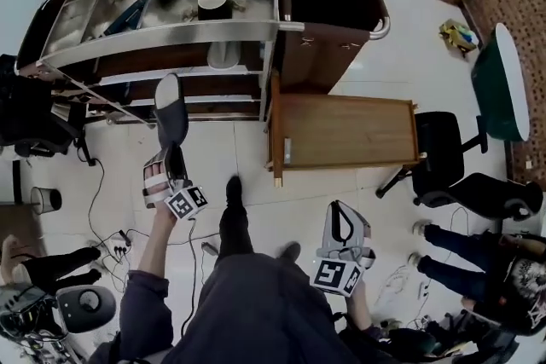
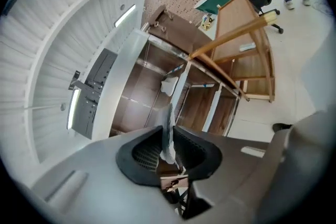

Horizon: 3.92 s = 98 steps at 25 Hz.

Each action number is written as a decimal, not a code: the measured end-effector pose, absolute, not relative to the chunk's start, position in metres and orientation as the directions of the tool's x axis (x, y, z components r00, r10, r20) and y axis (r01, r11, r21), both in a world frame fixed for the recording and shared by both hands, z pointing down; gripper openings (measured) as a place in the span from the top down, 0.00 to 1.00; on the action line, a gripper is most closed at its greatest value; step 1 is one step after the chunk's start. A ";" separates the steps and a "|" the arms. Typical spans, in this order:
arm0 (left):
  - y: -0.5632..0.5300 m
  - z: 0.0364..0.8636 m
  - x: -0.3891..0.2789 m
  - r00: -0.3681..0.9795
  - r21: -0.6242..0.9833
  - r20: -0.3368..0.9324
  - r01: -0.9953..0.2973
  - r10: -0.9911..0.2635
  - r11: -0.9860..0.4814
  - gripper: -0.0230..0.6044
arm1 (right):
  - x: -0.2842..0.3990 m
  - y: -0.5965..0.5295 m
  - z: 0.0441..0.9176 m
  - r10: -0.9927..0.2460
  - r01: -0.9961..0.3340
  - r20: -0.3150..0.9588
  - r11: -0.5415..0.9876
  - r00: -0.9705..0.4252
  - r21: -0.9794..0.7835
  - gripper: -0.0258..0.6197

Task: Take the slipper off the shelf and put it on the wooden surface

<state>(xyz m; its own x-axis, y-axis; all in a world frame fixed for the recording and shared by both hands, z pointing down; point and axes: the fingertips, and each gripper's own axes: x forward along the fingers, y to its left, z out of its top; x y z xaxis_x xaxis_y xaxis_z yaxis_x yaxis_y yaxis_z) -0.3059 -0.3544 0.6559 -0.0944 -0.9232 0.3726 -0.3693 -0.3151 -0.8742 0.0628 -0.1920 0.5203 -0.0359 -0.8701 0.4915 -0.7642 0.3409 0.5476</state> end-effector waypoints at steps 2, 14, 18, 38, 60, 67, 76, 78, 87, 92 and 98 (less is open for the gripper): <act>-0.302 0.646 -0.272 -0.081 -0.875 0.367 -0.368 -0.926 -0.315 0.84 | 0.090 -0.157 0.521 -0.881 -0.767 0.471 0.334 -0.047 0.548 0.93; -0.165 0.617 -0.005 0.181 -0.855 0.349 -0.340 -0.919 -0.392 0.83 | 0.236 -0.007 0.517 -0.911 -0.804 0.413 0.244 0.002 0.543 0.96; -0.193 0.653 0.059 0.231 -0.851 0.402 -0.262 -0.886 -0.454 0.83 | 0.261 0.006 0.509 -0.912 -0.829 0.408 0.192 0.047 0.526 0.96; -0.273 0.833 0.156 0.227 -0.401 0.848 -0.315 -0.479 -0.860 0.48 | 0.346 -0.026 0.529 -0.815 -0.860 0.545 0.123 0.197 0.495 0.96; 0.161 0.632 0.097 0.368 -0.467 0.687 -0.436 -0.626 -0.769 0.58 | 0.232 0.164 0.575 -0.826 -0.744 0.537 0.466 -0.173 0.478 0.96; 0.214 0.580 0.101 0.480 -0.488 0.504 -0.527 -0.718 -0.696 0.74 | 0.189 0.197 0.561 -0.858 -0.740 0.462 0.458 -0.224 0.492 0.91; 0.245 0.556 0.078 0.498 -0.455 0.405 -0.618 -0.767 -0.642 0.94 | 0.149 0.227 0.542 -0.857 -0.713 0.441 0.482 -0.265 0.510 0.96; 0.244 0.558 0.073 0.495 -0.439 0.419 -0.624 -0.761 -0.647 0.94 | 0.150 0.226 0.539 -0.861 -0.711 0.438 0.476 -0.258 0.517 0.96; 0.263 0.564 0.069 0.495 -0.418 0.458 -0.614 -0.739 -0.670 0.94 | 0.153 0.245 0.539 -0.855 -0.729 0.452 0.477 -0.254 0.491 0.96; 0.267 0.563 0.069 0.492 -0.439 0.455 -0.601 -0.742 -0.667 0.94 | 0.150 0.249 0.542 -0.848 -0.728 0.463 0.485 -0.256 0.485 0.96; 0.271 0.563 0.070 0.480 -0.446 0.458 -0.603 -0.748 -0.661 0.94 | 0.152 0.256 0.544 -0.839 -0.729 0.474 0.498 -0.268 0.469 0.96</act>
<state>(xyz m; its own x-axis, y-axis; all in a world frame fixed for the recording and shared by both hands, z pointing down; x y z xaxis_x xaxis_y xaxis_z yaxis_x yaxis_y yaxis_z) 0.0702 0.2715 0.5628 0.4804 -0.7477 0.4584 -0.6031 -0.6611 -0.4463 0.1517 0.2562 0.5445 -0.2676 -0.8387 0.4744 -0.7292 0.4981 0.4693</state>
